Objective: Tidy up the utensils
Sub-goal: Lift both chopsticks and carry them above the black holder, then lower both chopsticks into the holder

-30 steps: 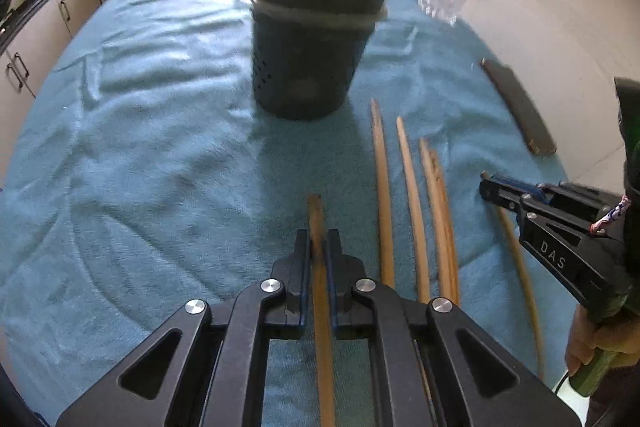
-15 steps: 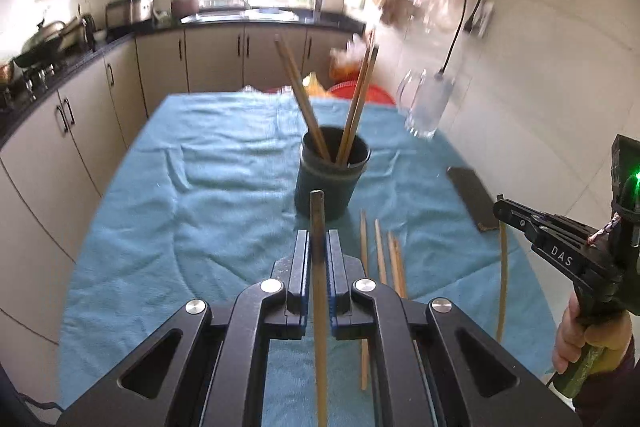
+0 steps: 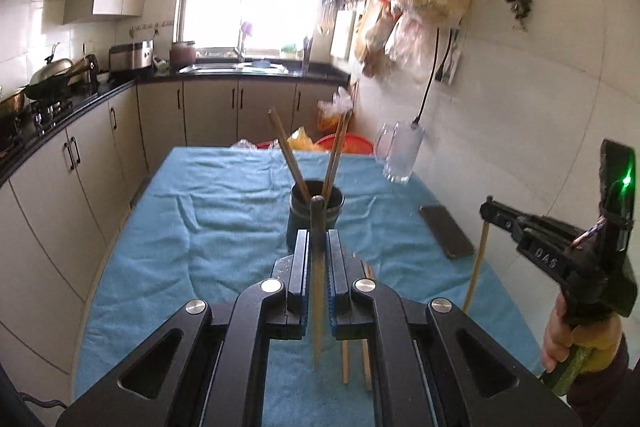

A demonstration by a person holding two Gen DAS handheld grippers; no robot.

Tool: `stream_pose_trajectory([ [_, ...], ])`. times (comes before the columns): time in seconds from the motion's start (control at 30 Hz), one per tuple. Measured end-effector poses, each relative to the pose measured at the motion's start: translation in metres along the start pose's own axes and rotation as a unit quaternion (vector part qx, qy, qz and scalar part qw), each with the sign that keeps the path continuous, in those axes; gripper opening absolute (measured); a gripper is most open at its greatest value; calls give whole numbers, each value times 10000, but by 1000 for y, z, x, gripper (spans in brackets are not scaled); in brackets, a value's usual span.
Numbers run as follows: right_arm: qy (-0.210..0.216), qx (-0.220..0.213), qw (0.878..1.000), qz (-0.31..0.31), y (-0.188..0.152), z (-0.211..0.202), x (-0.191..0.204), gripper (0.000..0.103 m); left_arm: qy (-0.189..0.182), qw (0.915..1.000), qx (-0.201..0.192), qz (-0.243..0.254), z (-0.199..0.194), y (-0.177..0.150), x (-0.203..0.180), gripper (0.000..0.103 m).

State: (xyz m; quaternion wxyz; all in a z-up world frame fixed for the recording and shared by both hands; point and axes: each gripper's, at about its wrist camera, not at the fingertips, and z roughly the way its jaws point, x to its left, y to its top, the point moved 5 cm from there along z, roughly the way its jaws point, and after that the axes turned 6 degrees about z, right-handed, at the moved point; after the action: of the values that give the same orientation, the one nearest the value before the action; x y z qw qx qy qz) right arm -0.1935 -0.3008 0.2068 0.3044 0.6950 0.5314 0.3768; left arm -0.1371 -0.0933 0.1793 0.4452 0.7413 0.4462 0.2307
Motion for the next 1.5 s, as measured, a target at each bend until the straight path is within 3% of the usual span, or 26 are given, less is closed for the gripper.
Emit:
stream_pose_trajectory([
  [0.3,64,-40,10000,7,12,6,1,7,-119,9999,-82,-74,1,16,4,7],
  [0.5,199,-199,9995,109,39,8,3,7,-140,9997,-191,-74,0,37,11,7],
  [0.93,552,-977,9932,316,140,34,38,7,-3,9976,-690,87,28,142,15,7],
  [1.17,621,-1245,9892,469,179,74,53,7,-48,9991,-426,-68,87,172,24,7],
  [1.3,513,-1246,9900,417,183,104,58,7,-77,9997,-227,-88,119,173,27,7],
  [1.5,481,-721,9948,533,159,160,51,7,-86,9997,196,-91,169,154,30,7],
])
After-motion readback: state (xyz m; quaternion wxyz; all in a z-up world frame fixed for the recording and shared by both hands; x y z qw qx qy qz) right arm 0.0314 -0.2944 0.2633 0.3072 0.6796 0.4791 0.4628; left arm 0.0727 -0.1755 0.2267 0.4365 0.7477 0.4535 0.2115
